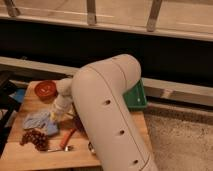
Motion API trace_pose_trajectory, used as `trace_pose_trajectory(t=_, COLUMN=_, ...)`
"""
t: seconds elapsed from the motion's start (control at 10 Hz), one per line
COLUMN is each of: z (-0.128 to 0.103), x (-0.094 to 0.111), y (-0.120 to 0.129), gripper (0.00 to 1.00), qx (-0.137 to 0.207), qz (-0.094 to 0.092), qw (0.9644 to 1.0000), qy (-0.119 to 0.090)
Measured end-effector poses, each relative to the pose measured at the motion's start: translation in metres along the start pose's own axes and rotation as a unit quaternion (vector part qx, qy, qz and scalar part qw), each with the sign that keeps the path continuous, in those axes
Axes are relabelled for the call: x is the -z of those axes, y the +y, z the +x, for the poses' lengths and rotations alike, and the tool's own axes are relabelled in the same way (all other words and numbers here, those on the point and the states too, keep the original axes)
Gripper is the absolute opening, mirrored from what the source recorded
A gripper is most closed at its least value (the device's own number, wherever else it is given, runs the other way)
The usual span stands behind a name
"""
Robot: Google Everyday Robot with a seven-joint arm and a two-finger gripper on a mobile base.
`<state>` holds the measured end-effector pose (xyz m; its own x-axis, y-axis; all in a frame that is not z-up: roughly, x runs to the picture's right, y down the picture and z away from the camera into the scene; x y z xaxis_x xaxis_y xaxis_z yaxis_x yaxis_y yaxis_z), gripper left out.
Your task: Wipe red bowl with sponge
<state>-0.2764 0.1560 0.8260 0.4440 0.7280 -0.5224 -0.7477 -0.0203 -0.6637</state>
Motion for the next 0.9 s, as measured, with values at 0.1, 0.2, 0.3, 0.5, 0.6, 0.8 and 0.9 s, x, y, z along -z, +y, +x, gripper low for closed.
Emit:
trace_pose_trajectory(t=0.1, z=-0.002, x=0.008, y=0.002, gripper=0.00, qx=0.003, qz=0.002, qw=1.0000, qy=-0.007)
trace_pose_trajectory(t=0.2, z=-0.007, x=0.024, y=0.009, gripper=0.00, qx=0.011, qz=0.006, qw=0.9997, qy=-0.021)
trace_pose_trajectory(t=0.3, z=-0.011, x=0.036, y=0.012, gripper=0.00, qx=0.017, qz=0.010, qw=0.9993, qy=-0.032)
trace_pose_trajectory(t=0.5, z=-0.023, x=0.058, y=0.010, gripper=0.00, qx=0.021, qz=0.016, qw=0.9981, qy=-0.056)
trace_pose_trajectory(t=0.6, z=-0.035, x=0.073, y=0.004, gripper=0.00, qx=0.018, qz=0.020, qw=0.9970, qy=-0.073)
trace_pose_trajectory(t=0.8, z=-0.060, x=0.100, y=-0.006, gripper=0.00, qx=0.011, qz=0.023, qw=0.9947, qy=-0.100)
trace_pose_trajectory(t=0.9, z=-0.079, x=0.118, y=-0.011, gripper=0.00, qx=0.004, qz=0.022, qw=0.9926, qy=-0.120)
